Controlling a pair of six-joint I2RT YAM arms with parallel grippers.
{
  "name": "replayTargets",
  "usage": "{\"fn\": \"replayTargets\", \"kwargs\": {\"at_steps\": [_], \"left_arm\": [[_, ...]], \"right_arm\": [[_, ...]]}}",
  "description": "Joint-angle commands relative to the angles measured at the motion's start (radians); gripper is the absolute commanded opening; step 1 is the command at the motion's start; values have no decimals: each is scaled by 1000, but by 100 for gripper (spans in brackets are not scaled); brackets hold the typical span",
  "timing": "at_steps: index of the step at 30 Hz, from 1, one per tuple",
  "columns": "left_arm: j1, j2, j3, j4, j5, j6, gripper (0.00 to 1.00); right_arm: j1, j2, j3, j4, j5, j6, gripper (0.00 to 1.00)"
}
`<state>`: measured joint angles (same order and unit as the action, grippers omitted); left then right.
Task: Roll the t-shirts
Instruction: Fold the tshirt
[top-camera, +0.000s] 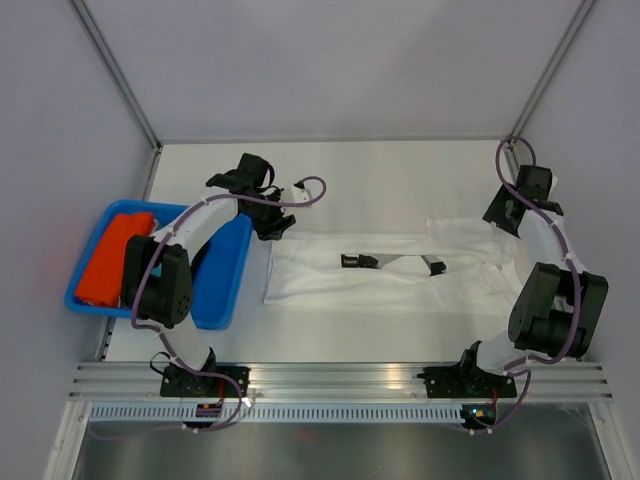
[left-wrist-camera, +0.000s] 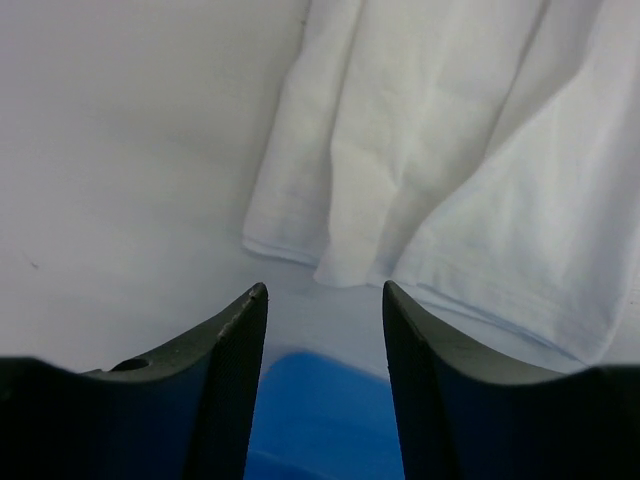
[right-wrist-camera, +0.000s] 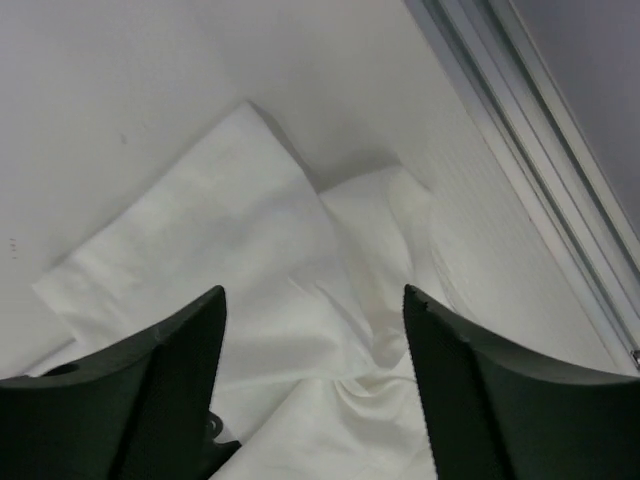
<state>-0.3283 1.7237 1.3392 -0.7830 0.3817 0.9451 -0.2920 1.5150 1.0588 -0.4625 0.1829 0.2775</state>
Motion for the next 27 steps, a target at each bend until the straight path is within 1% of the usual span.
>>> {"fn": "replayTargets", "kwargs": {"at_steps": [1,2,4,5,6,9,10,13,18,20,21,23,24,26,27], "left_arm": [[3,78,109,-38,6,-135,57],[-2,92,118,-50,6,-137,56],[-5,121,118,-56,-3,-120,57],[-5,129,115,-58,-6,-112,57],[-5,137,109,-61,-15,-106,57],[-3,165,110,-74,-17,-78,57],[-3,171,115,-85,-12,-68,57],[-3,191,136,-142,29,-45,55],[-2,234,143,-165,34,-23,48],[-3,244,149,-167,39,-29,43],[-3,249,156,-168,48,-31,42],[-3,246,161,-170,59,-31,37],[-3,244,161,-171,68,-28,36],[-2,237,161,-174,71,-25,31],[-3,234,163,-174,68,-22,29]], "right_arm": [[-3,37,159,-11,-86,-46,81],[-3,87,185,-24,-97,-64,84],[-3,149,280,-48,-111,-87,84],[-3,218,311,-71,-111,-101,84],[-3,253,373,-83,-111,-121,85],[-3,384,466,-111,-118,-162,82],[-3,437,483,-119,-118,-170,81],[-3,511,520,-142,-123,-199,80],[-6,576,497,-122,-123,-216,78],[-4,593,492,-113,-129,-212,73],[-4,593,488,-110,-135,-209,64],[-4,582,477,-96,-148,-208,51],[-4,576,468,-91,-154,-210,42],[-4,562,461,-78,-175,-210,34],[-4,562,457,-73,-180,-210,27]]}}
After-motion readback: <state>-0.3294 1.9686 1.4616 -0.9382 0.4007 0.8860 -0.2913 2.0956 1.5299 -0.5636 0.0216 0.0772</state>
